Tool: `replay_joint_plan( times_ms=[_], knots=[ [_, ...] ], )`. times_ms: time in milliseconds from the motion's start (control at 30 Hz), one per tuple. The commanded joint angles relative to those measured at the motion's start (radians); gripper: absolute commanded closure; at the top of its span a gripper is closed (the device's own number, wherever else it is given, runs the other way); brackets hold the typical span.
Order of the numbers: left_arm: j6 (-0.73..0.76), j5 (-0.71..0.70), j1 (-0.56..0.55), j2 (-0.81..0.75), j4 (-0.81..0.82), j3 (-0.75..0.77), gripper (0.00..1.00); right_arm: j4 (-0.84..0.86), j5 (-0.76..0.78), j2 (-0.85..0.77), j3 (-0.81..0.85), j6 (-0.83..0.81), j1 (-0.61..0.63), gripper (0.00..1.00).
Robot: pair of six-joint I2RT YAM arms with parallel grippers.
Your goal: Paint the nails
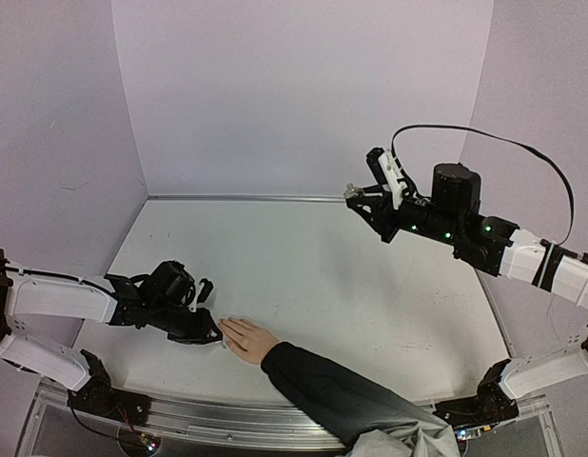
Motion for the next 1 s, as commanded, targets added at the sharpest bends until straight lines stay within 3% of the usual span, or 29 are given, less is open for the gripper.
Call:
replay_joint_plan(
  times_ms=[0,967],
  knots=[
    [0.01,0.008,-0.005,0.002,0.052,0.025,1.0,0.07,-0.011,-0.015,0.005,0.001,0.006,1.0],
    [0.016,-0.008,-0.005,0.011,0.083,0.036,1.0,0.069,-0.011,-0.005,0.008,0.002,0.006,1.0]
  ],
)
